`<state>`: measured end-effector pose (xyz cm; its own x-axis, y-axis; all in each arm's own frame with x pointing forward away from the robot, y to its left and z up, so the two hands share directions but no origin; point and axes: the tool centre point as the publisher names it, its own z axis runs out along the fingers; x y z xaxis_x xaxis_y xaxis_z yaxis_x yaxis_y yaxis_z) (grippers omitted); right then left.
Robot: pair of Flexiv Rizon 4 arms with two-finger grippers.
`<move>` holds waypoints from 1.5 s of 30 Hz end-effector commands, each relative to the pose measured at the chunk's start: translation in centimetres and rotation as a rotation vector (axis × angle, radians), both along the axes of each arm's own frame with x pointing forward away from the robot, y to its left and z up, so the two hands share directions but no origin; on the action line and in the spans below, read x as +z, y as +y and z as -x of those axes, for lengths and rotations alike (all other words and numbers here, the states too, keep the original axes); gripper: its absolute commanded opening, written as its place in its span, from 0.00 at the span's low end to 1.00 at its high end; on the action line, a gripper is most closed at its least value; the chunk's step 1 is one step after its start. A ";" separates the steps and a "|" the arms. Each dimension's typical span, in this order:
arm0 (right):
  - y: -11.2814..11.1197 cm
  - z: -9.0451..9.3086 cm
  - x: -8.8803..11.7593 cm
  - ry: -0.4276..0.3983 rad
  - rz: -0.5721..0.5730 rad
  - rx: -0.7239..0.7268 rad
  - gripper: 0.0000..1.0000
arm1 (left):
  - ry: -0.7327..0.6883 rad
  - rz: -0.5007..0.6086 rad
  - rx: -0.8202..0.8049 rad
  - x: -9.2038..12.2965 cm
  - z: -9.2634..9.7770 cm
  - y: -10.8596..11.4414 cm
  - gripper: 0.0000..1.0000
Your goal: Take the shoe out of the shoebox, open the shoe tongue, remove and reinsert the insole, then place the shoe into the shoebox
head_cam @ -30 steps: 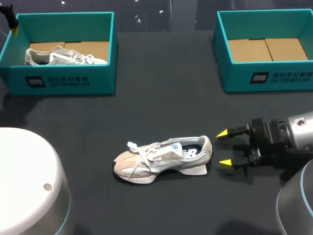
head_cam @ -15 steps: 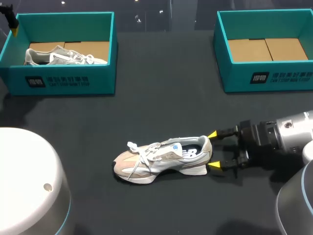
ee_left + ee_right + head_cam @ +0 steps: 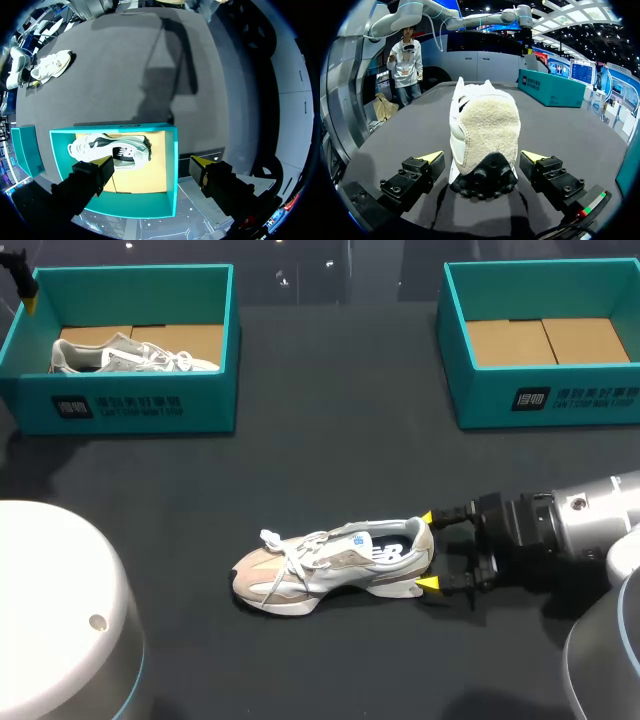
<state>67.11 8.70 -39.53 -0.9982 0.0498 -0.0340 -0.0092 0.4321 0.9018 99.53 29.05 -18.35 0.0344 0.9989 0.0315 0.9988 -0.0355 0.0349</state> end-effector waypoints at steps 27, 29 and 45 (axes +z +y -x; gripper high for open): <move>3.0 -0.5 -1.7 -0.007 -0.022 0.044 1.00 | 0.001 -0.002 -0.001 0.0 -0.1 0.0 1.00; 3.1 -0.5 -1.7 -0.009 -0.024 0.045 1.00 | 0.001 -0.002 -0.001 0.0 -0.1 0.0 1.00; 3.1 -1.2 -1.3 -0.031 -0.012 0.014 0.00 | 0.001 -0.002 -0.001 0.0 -0.1 0.0 1.00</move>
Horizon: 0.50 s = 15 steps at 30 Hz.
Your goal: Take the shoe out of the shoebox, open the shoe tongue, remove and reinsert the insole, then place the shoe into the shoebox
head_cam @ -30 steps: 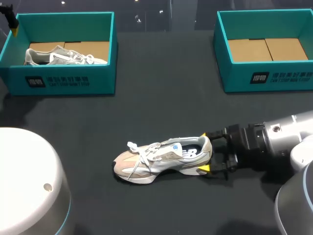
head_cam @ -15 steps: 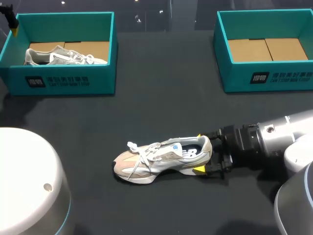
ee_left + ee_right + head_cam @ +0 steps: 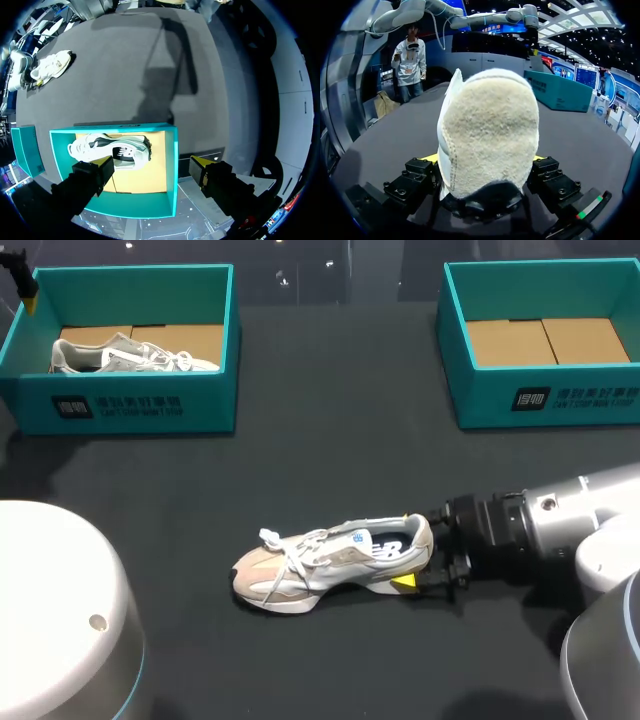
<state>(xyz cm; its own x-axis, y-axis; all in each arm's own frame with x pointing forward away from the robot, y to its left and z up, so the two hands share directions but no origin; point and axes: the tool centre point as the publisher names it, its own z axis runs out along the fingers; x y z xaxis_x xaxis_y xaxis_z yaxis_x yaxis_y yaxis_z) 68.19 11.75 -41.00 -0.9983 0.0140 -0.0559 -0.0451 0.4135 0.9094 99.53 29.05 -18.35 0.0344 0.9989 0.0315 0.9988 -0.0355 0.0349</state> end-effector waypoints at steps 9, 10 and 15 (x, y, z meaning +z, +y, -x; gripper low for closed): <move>-0.4 -0.1 0.3 -0.013 0.013 -0.049 0.00 | 0.001 -0.002 -0.001 0.0 -0.1 0.0 1.00; -0.5 0.0 0.3 -0.013 0.013 -0.051 0.00 | 0.001 -0.002 -0.001 0.0 -0.1 0.0 1.00; -0.6 0.0 0.1 -0.016 -0.007 -0.056 0.00 | 0.001 -0.002 -0.001 0.0 -0.1 0.0 1.00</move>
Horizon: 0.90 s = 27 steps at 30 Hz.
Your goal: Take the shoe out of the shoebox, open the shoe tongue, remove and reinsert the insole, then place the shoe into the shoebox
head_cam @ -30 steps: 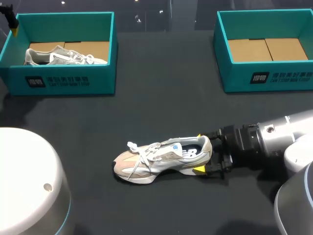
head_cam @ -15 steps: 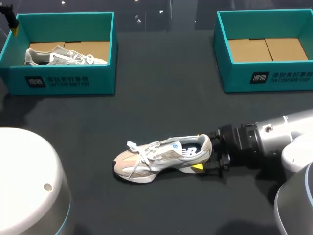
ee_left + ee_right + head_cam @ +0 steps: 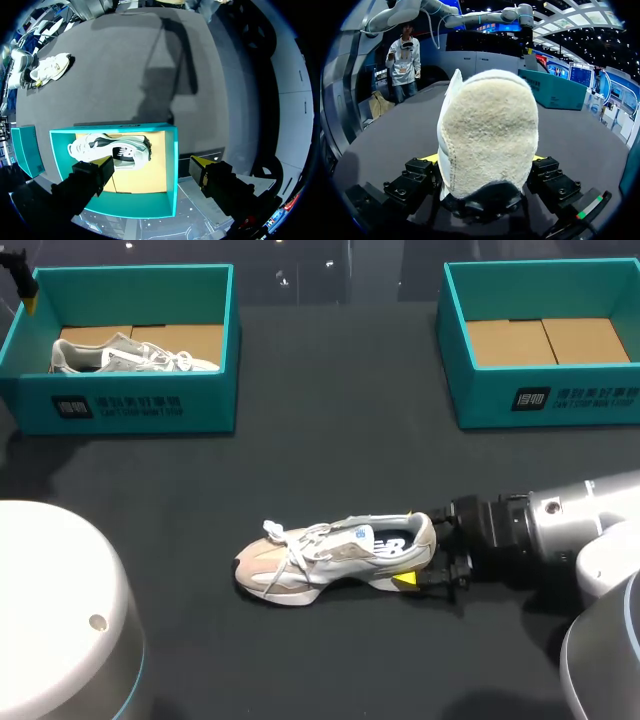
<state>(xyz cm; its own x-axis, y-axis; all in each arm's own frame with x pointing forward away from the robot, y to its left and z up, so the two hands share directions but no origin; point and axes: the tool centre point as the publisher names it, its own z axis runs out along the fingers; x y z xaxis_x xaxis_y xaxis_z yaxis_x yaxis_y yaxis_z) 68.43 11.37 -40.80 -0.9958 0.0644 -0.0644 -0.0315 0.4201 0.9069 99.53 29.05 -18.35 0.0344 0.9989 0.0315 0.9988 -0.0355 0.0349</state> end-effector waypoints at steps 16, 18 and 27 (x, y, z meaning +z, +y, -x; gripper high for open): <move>-0.2 0.3 -0.1 -0.008 -0.012 -0.005 0.00 | 0.001 -0.002 -0.001 0.0 -0.1 0.0 1.00; -0.2 0.3 -0.1 -0.008 -0.012 -0.005 0.00 | -0.011 -0.001 0.054 0.3 0.5 -0.4 1.00; -0.2 0.3 -0.1 -0.008 -0.012 -0.005 0.00 | -0.039 -0.030 0.695 1.0 6.7 -3.8 1.00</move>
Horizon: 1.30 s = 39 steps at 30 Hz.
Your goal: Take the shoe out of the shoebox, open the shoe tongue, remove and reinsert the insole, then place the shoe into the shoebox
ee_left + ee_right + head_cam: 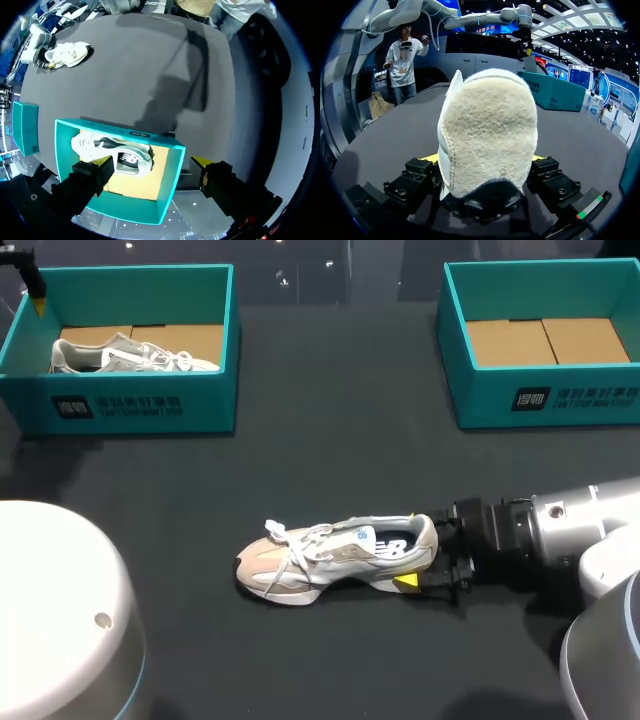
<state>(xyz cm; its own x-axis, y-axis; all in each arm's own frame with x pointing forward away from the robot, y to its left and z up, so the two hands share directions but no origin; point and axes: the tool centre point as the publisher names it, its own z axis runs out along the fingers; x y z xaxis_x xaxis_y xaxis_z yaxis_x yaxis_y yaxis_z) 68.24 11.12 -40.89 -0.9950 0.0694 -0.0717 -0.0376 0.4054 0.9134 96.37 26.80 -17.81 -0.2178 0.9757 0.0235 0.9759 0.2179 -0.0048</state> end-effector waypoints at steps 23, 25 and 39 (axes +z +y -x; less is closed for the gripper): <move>0.0 0.1 0.0 0.000 0.004 -0.001 0.00 | 0.040 -0.062 0.877 0.0 12.1 -9.9 1.00; 0.0 0.1 0.0 0.000 0.004 -0.001 0.00 | 0.040 -0.062 0.877 0.0 12.1 -9.9 1.00; 0.0 0.1 0.0 0.000 0.004 -0.001 0.00 | 0.054 -0.057 1.265 -0.1 18.6 -14.0 1.00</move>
<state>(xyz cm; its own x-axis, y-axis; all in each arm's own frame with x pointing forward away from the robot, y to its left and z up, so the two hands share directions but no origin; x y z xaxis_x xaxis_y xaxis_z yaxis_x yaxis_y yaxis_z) 68.26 11.16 -40.91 -0.9951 0.0690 -0.0711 -0.0373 0.4049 0.9136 80.71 14.10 -17.88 -0.9549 0.2753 0.1109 0.2698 0.9609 -0.0624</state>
